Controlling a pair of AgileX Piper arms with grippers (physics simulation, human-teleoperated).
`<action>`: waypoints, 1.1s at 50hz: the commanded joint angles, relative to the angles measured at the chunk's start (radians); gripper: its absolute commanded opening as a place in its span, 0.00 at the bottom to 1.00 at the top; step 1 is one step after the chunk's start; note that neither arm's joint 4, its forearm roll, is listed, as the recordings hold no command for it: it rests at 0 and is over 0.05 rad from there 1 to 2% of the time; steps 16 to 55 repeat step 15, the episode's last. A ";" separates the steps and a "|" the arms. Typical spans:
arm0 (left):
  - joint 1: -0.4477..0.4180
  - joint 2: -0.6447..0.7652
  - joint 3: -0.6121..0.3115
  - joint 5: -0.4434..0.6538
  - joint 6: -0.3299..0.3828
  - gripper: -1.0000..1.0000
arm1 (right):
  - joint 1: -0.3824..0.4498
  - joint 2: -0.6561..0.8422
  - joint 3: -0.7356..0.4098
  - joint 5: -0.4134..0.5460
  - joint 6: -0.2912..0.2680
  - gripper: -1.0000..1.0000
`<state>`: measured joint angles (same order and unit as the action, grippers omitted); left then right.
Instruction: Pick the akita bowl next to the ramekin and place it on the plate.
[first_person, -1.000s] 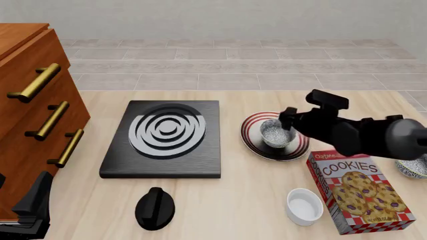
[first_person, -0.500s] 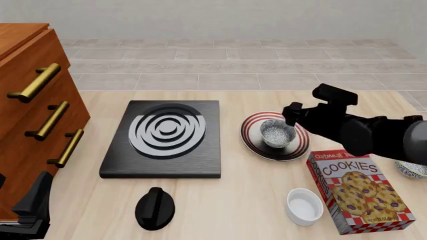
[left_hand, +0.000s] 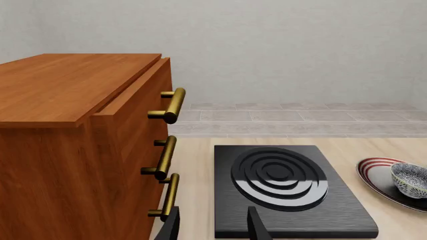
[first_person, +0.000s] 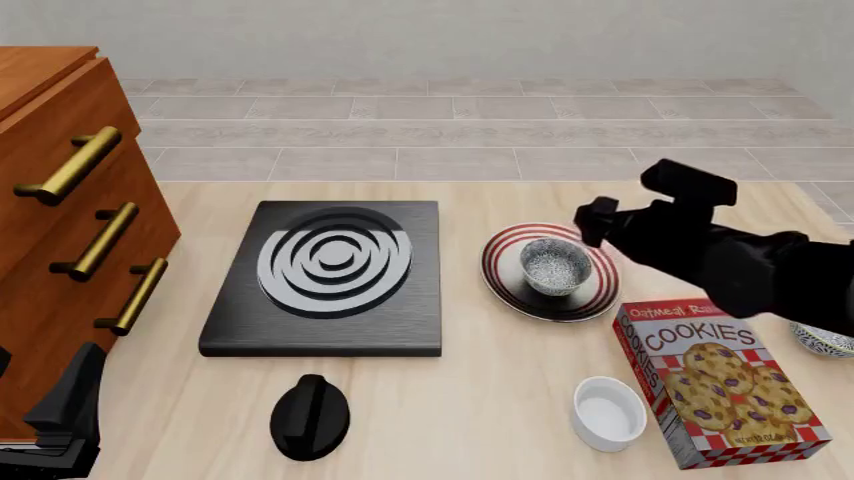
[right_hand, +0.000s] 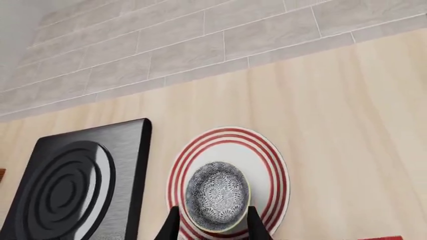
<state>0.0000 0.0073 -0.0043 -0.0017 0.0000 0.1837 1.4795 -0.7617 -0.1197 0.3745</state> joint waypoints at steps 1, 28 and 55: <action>0.000 0.000 0.000 0.000 0.000 1.00 | 0.003 -0.053 0.011 0.022 0.004 1.00; 0.000 0.000 0.000 0.000 0.000 1.00 | 0.006 -0.079 0.009 0.036 0.006 1.00; 0.000 0.000 0.000 0.000 0.000 1.00 | 0.006 -0.079 0.009 0.036 0.006 1.00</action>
